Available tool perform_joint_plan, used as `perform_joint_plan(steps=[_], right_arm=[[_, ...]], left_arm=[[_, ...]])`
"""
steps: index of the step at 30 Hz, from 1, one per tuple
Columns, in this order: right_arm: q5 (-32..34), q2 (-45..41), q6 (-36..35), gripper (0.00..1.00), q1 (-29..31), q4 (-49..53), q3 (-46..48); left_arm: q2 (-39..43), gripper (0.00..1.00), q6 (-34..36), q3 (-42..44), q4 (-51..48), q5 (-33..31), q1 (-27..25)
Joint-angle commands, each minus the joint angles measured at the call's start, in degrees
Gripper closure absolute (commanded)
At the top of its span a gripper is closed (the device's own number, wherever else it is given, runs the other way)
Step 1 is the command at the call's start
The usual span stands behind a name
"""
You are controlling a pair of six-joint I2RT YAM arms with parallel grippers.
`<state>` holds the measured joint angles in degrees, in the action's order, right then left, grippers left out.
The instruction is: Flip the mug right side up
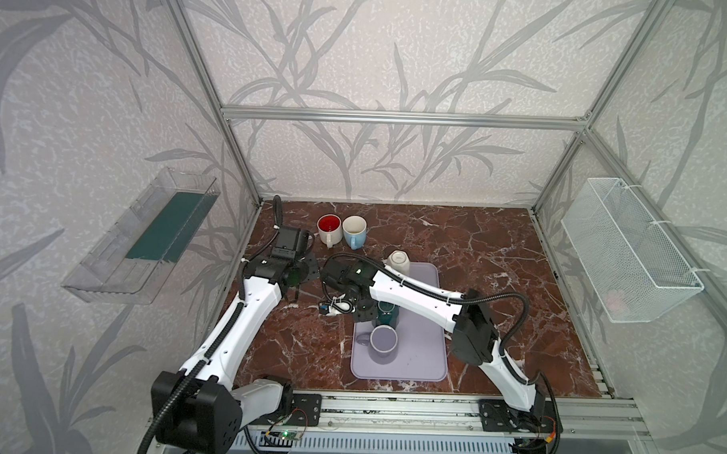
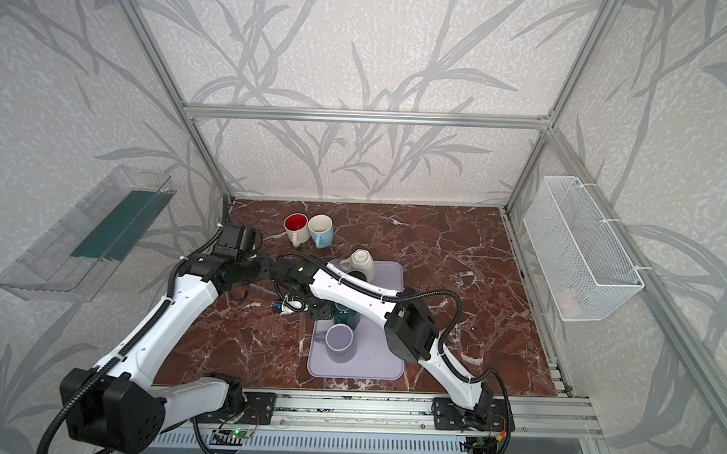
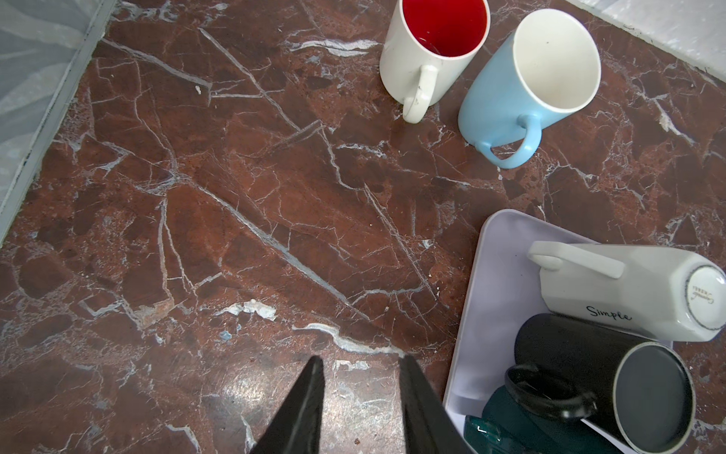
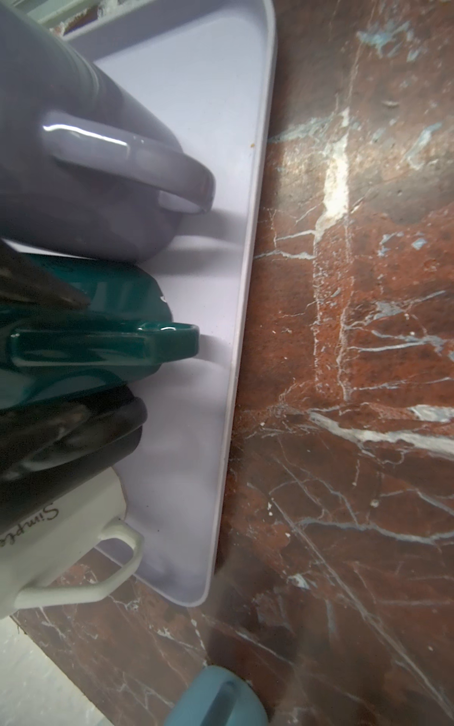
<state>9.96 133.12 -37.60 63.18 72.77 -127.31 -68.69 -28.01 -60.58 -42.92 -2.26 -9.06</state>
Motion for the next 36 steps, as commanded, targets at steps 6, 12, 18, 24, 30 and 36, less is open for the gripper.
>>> perform_joint_plan(steps=[6, 12, 18, 24, 30, 36], right_arm=[[1.2, 2.3, -1.5, 0.59, 0.0, 5.1, -1.4], [0.5, 2.7, -1.4, 0.59, 0.0, 4.8, -1.7], [0.8, 4.4, -1.3, 0.61, 0.0, 4.8, -2.4], [1.5, 6.2, -1.4, 0.64, 0.0, 4.6, -4.2], [2.3, 7.0, -1.7, 0.67, 0.0, 4.3, -4.8], [2.9, 7.0, -1.8, 0.69, -0.1, 4.1, -4.5]], left_arm=[[1.2, 0.64, 0.4, 0.9, 0.9, 1.8, 0.6], [0.7, 0.64, 0.6, 0.8, 1.3, 2.2, 0.7], [0.5, 0.64, 0.7, 0.8, 1.4, 2.3, 0.7], [0.1, 0.64, 1.1, 0.8, 1.5, 2.4, 0.8], [-0.2, 0.64, 1.4, 0.5, 1.5, 2.4, 0.9], [-0.4, 0.64, 1.6, 0.2, 1.5, 2.7, 1.0]])
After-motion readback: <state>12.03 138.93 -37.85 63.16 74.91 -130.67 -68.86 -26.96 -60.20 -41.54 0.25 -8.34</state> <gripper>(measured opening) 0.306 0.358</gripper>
